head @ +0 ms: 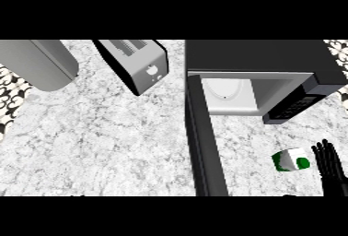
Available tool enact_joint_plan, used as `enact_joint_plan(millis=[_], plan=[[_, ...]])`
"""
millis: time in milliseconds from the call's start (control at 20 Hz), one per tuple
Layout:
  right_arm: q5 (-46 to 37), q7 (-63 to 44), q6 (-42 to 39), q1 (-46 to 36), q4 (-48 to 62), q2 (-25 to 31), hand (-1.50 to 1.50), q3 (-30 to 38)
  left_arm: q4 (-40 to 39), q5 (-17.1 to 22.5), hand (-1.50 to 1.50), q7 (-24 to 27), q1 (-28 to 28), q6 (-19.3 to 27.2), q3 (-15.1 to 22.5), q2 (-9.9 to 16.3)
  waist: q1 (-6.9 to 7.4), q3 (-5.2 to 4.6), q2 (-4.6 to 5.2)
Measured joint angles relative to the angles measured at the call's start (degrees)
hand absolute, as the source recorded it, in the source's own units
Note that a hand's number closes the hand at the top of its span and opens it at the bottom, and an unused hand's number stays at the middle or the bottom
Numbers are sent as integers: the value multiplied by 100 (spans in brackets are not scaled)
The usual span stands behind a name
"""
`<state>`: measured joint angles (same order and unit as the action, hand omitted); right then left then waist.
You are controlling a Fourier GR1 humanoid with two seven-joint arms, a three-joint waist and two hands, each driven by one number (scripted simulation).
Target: Pick up the milk, place it into the microwave and close the microwave
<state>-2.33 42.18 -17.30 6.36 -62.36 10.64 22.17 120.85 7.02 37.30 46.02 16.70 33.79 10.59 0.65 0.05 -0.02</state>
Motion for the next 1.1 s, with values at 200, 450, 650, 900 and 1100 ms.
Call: enact_joint_plan(millis=[200,450,650,900,1100], plan=[[-160,592,99,-361,978,179,-150,45,-69,93,-150,269,109,18,15,125,4,1,1],[-296,1072,346,-823,2062,383,-150,78,-122,252,-150,243,-31,22,-37,233,-2,3,7],[-391,1296,473,-1079,2667,545,-150,45,-175,280,-150,412,63,77,64,274,7,6,8],[-502,1495,575,-1337,3159,624,-150,-56,-237,326,-150,508,28,145,97,278,12,8,12],[-535,1594,639,-1551,3404,597,-150,-121,-174,351,-150,563,151,164,183,378,26,10,13]])
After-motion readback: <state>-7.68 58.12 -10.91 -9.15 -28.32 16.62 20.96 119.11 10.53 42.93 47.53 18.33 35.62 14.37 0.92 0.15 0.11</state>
